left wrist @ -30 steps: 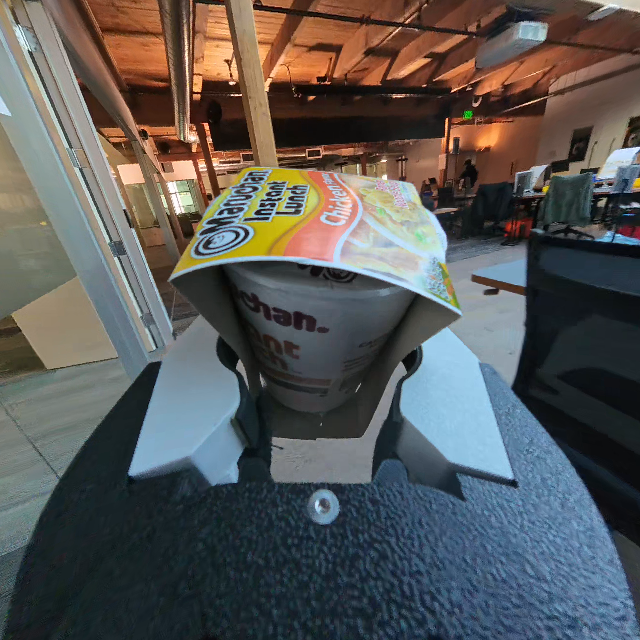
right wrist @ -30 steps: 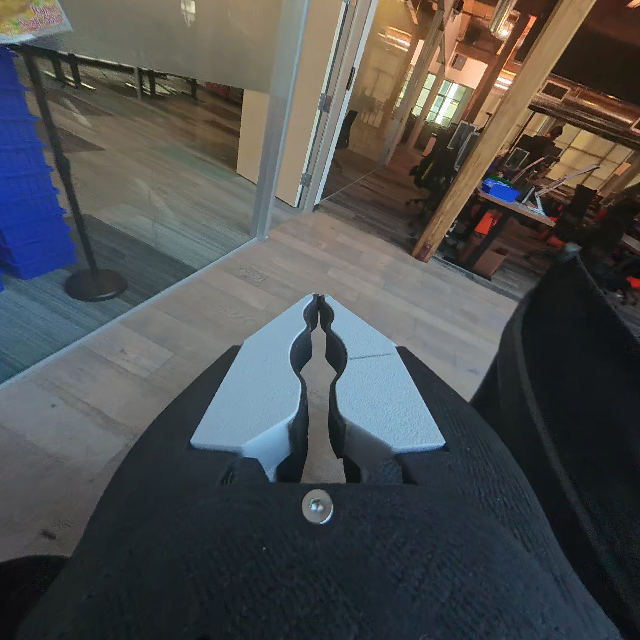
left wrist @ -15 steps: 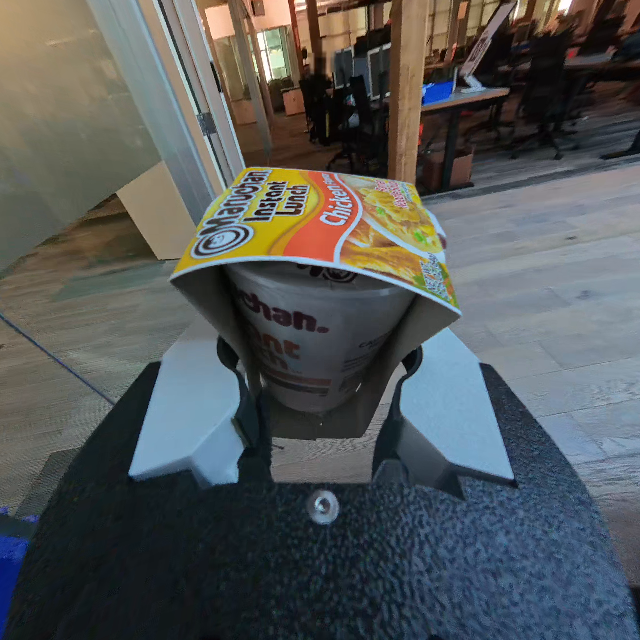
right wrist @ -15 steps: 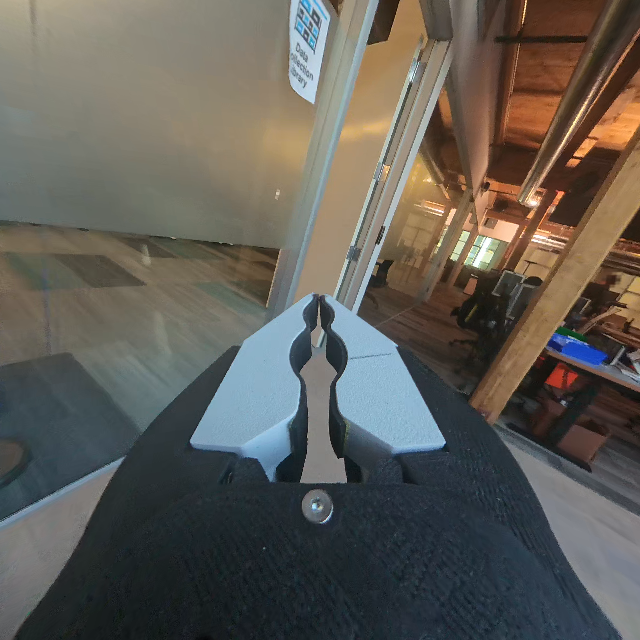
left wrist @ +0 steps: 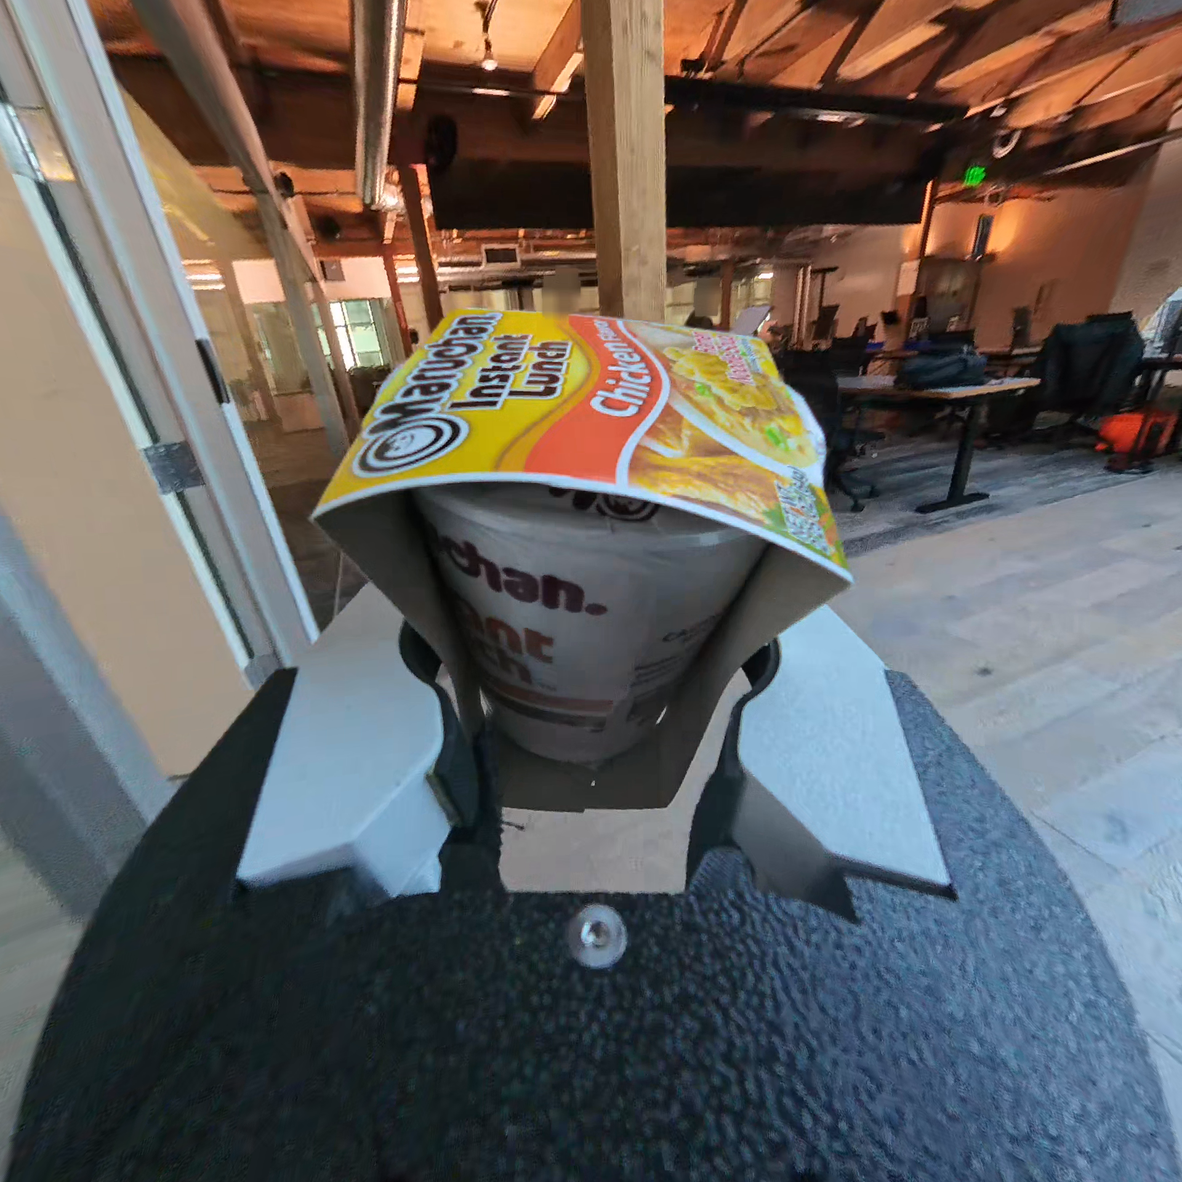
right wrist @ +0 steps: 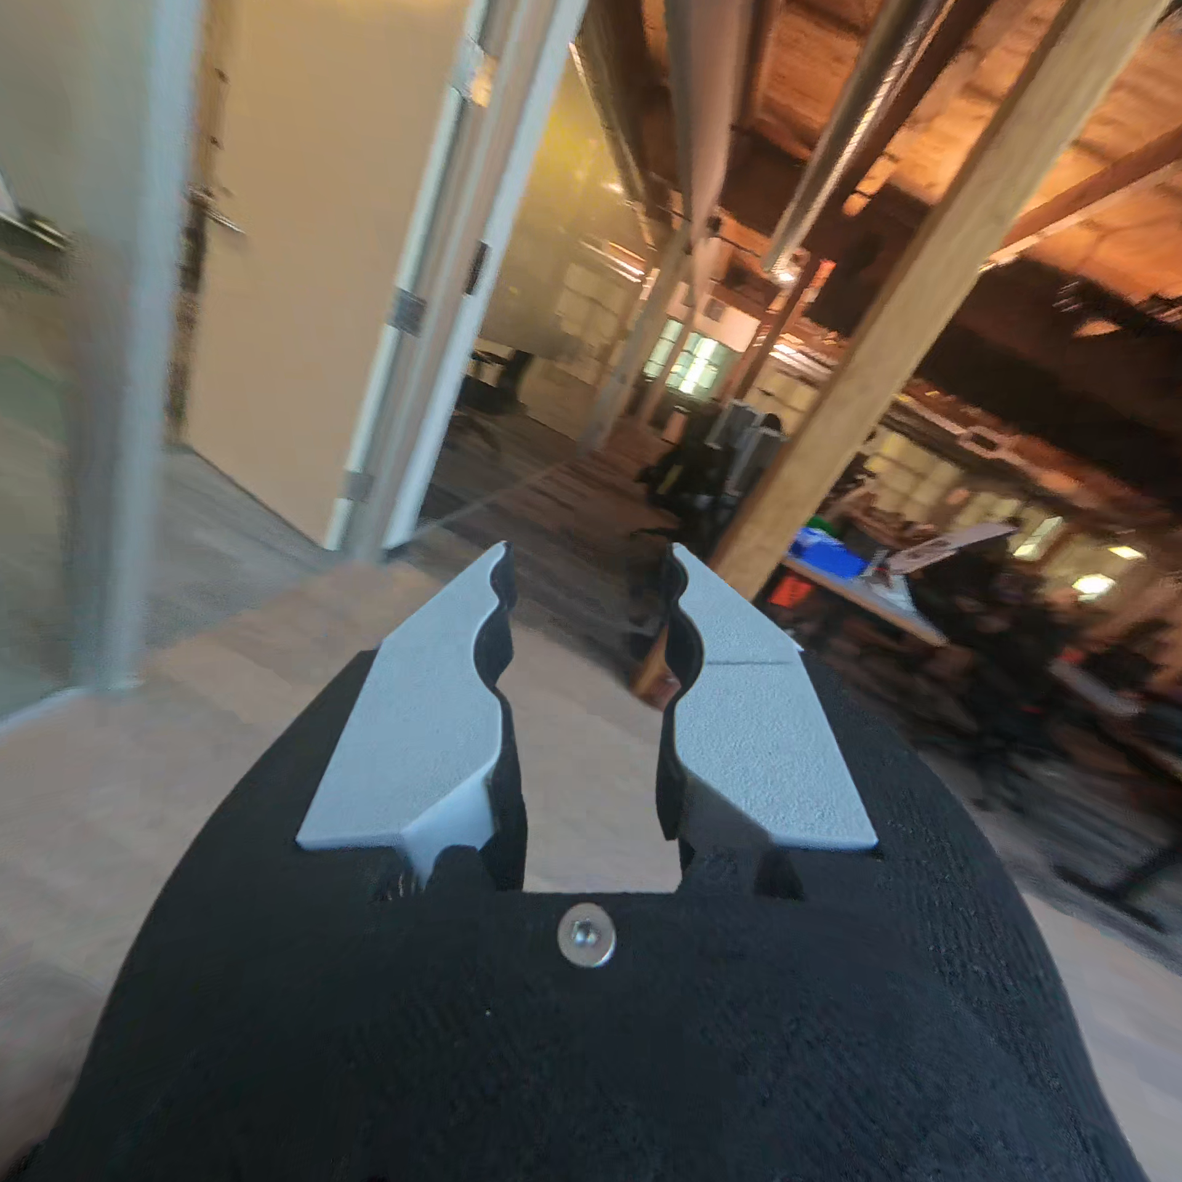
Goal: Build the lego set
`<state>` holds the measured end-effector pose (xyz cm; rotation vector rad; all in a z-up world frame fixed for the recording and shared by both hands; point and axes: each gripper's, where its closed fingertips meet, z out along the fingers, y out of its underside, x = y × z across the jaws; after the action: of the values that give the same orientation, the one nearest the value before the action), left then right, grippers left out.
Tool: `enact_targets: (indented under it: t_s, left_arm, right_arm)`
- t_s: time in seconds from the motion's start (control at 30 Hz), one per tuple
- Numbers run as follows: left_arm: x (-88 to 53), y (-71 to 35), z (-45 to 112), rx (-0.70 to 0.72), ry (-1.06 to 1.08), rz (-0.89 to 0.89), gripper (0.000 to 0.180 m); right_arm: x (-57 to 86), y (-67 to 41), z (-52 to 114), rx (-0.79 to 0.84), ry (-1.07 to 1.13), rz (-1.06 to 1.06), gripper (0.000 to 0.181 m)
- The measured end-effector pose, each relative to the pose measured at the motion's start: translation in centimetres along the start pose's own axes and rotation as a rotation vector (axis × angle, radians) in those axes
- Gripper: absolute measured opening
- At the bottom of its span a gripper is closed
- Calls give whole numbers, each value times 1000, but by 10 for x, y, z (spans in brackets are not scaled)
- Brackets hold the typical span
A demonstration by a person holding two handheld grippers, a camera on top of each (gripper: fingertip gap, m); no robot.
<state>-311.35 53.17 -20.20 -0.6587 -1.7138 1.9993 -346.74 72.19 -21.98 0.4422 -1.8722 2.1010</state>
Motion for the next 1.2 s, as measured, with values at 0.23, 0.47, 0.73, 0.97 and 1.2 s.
enact_targets:
  t_s: [0.23, 0.47, 0.73, 0.97, 1.2]
  left_arm:
    - [-110, 63, 210, -94, -70, -48, 93]
    - [-261, 121, 319, -263, -284, 80, 92]
    - [-430, 226, 503, -408, -397, 42, 92]
    - [-512, 216, 823, -304, -96, 118, 92]
    - [-579, 221, 1122, -69, 30, 48, 93]
  right_arm:
    - [115, 50, 276, 31, 131, -99, 82]
    - [61, 6, 620, 330, -200, 89, 99]
    - [28, 56, 925, 359, -268, 193, 97]
    - [115, 140, 1109, 146, -109, 168, 96]
    - [216, 271, 1271, -36, 139, 42, 90]
